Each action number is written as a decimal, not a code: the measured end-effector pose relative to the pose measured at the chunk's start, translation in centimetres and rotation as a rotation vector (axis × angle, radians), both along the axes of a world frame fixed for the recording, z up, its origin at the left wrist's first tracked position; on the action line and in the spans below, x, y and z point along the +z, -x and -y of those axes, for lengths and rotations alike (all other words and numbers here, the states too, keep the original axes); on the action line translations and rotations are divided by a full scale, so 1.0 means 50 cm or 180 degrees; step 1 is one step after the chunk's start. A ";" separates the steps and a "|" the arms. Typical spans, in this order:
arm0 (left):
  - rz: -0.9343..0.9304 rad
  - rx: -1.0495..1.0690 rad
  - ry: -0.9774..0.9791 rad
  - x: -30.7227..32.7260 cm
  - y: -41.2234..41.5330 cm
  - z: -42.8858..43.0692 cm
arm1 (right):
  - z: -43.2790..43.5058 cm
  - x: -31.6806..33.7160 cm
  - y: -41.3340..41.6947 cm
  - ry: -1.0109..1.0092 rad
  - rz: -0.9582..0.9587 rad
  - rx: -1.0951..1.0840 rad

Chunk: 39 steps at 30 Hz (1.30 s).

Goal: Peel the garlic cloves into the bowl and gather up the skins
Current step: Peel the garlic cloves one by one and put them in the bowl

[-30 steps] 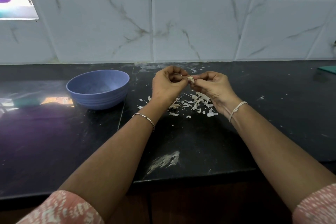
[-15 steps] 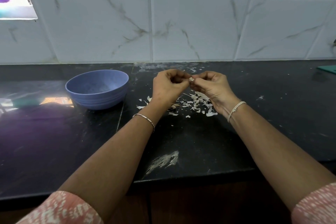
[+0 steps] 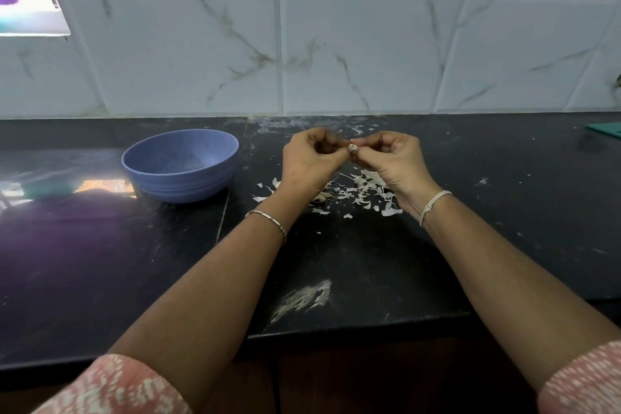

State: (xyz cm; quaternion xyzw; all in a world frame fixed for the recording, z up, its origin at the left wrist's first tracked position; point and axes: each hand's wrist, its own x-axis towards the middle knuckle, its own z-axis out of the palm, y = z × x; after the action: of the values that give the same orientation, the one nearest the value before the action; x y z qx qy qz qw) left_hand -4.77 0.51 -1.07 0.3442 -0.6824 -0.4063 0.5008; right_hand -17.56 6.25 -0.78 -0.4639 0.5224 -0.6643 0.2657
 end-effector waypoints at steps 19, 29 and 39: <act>-0.0190 -0.0205 -0.0354 0.002 -0.002 -0.005 | 0.012 -0.011 0.007 0.0374 -0.1454 -0.0617; -0.0454 -0.0184 -0.0567 -0.001 0.000 0.001 | 0.014 -0.008 0.007 0.0424 -0.1254 -0.0682; -0.0607 -0.0341 -0.0693 -0.007 -0.001 0.001 | 0.012 -0.017 0.007 0.0543 -0.1974 -0.0885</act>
State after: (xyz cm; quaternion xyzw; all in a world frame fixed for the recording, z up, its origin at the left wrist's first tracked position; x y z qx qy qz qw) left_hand -4.73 0.44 -1.42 0.3194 -0.6011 -0.5349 0.5006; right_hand -17.91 5.64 -1.62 -0.5886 0.5790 -0.5628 -0.0383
